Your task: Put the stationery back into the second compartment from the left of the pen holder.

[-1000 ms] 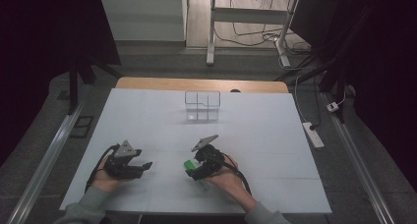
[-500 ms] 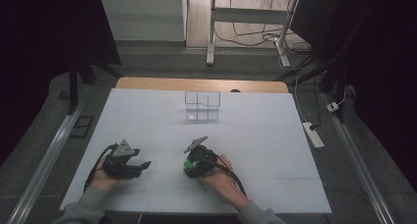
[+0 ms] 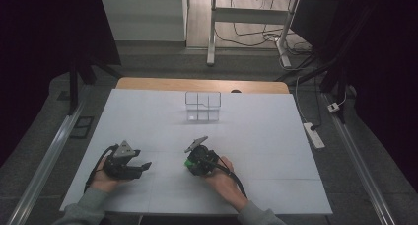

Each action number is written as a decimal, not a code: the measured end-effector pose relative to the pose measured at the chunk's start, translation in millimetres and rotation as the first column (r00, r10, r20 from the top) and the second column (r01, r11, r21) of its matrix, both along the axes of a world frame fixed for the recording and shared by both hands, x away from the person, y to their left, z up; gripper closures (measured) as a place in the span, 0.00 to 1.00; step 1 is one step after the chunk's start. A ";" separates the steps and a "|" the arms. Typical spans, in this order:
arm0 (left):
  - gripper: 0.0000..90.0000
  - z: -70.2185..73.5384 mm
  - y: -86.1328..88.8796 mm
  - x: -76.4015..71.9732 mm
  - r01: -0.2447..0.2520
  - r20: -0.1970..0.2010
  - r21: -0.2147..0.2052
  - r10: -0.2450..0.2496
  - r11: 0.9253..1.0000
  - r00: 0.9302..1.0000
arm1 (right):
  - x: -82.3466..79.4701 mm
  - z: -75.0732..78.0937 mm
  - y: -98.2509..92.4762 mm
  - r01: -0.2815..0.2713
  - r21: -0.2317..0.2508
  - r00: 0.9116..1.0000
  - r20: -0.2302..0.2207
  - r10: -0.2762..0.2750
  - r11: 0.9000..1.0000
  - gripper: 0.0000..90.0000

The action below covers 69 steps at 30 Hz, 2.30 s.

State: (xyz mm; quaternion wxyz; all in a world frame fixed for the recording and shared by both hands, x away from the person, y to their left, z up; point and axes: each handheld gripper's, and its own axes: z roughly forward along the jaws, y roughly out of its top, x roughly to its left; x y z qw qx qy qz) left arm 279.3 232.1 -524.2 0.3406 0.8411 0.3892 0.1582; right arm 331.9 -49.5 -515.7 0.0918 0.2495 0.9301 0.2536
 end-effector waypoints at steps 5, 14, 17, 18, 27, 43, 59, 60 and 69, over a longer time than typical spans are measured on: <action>0.38 -0.2 0.5 0.5 -0.001 0.000 -0.002 0.001 1.000 1.000 | 2.0 10.1 -7.6 0.011 0.074 1.000 0.002 -0.011 0.997 0.74; 0.38 -0.5 0.6 0.8 -0.002 0.000 -0.004 0.002 1.000 1.000 | 5.5 31.8 -25.3 0.026 0.201 0.999 0.036 -0.034 0.979 0.74; 0.38 -0.8 0.6 1.0 -0.002 0.000 -0.004 0.002 1.000 1.000 | 7.7 39.1 -32.3 0.031 0.246 0.998 0.039 -0.042 0.969 0.74; 0.38 -0.7 0.6 1.0 -0.002 0.000 -0.005 0.002 1.000 1.000 | 8.2 41.1 -34.3 0.036 0.261 0.998 0.041 -0.048 0.965 0.74; 0.38 0.1 0.8 0.8 -0.002 0.007 -0.013 0.002 1.000 1.000 | 10.9 56.8 -48.9 0.051 0.348 0.994 0.076 -0.082 0.936 0.74; 0.38 0.1 0.2 3.5 -0.003 0.004 -0.022 0.003 1.000 1.000 | 25.0 81.0 -70.5 0.053 0.474 0.976 0.161 -0.146 0.879 0.74; 0.38 0.5 1.5 2.4 0.003 0.008 -0.022 -0.003 1.000 1.000 | 90.0 120.0 -62.5 0.064 0.583 0.942 0.233 -0.241 0.810 0.74; 0.38 0.4 1.6 2.5 0.004 0.008 -0.022 -0.003 1.000 1.000 | 99.3 122.2 -59.4 0.072 0.597 0.940 0.226 -0.254 0.799 0.74; 0.38 -1.3 2.8 3.9 0.006 0.003 -0.019 -0.006 1.000 1.000 | 143.1 118.9 -45.7 0.104 0.632 0.934 0.204 -0.295 0.768 0.74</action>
